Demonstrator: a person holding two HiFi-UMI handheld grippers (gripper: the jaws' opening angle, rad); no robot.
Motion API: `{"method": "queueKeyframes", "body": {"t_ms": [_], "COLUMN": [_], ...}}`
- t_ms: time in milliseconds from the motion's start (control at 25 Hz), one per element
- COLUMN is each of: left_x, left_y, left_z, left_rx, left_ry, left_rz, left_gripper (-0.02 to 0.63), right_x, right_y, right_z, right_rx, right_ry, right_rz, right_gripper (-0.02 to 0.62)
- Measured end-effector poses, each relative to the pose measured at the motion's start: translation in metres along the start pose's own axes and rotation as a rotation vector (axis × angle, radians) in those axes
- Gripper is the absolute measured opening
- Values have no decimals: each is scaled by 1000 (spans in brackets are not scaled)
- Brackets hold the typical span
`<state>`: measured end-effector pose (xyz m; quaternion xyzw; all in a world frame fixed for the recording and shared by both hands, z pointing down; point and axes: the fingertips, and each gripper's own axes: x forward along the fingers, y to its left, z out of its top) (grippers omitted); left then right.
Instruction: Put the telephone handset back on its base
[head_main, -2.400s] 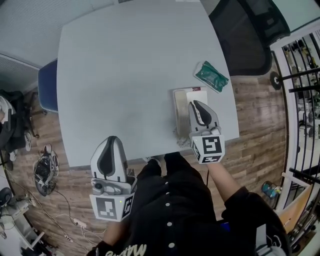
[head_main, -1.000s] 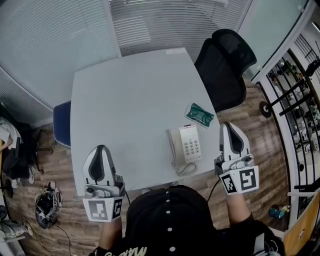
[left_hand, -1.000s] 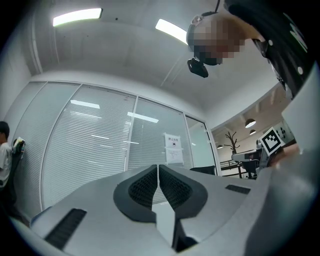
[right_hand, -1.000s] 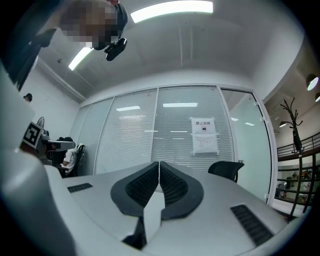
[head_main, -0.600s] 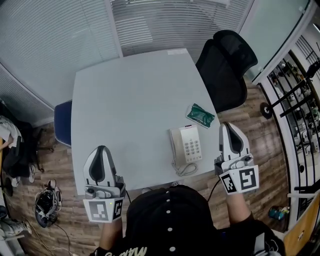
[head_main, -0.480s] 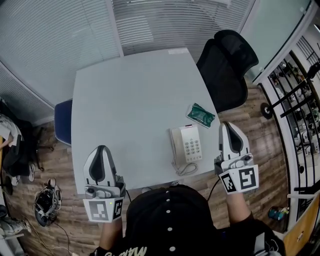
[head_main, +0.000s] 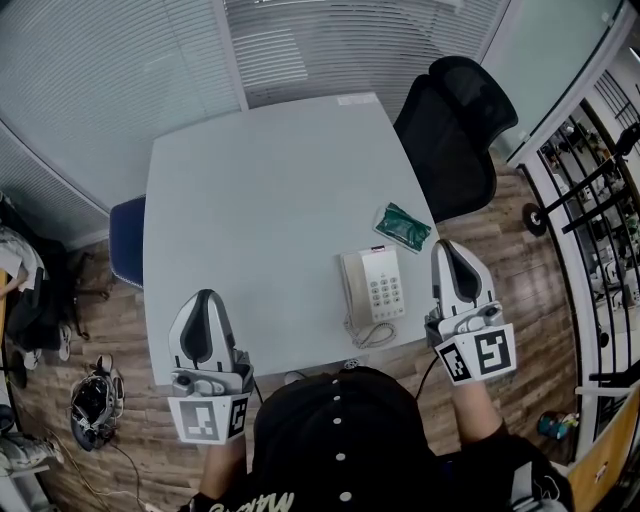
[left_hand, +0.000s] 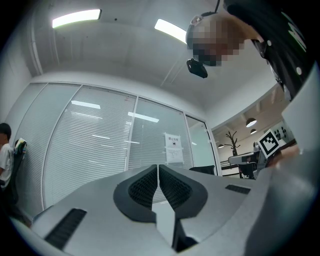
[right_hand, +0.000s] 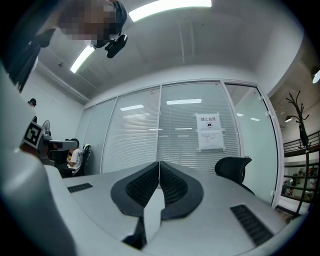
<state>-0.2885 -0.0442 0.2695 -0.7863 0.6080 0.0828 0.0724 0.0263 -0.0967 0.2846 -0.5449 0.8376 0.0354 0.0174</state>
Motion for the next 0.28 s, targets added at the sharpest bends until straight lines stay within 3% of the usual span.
{"method": "queueKeyframes", "body": {"t_ms": [280], "left_x": [-3], "left_y": [-3], "left_z": [0], "left_rx": [1], "left_ry": [-1], "left_rz": [-1], "left_gripper": [18], "right_x": [-4], "right_y": [3], "right_z": [4], "right_rx": [7], "right_ry": [-13], "right_rz": [16], "right_gripper": [32]}}
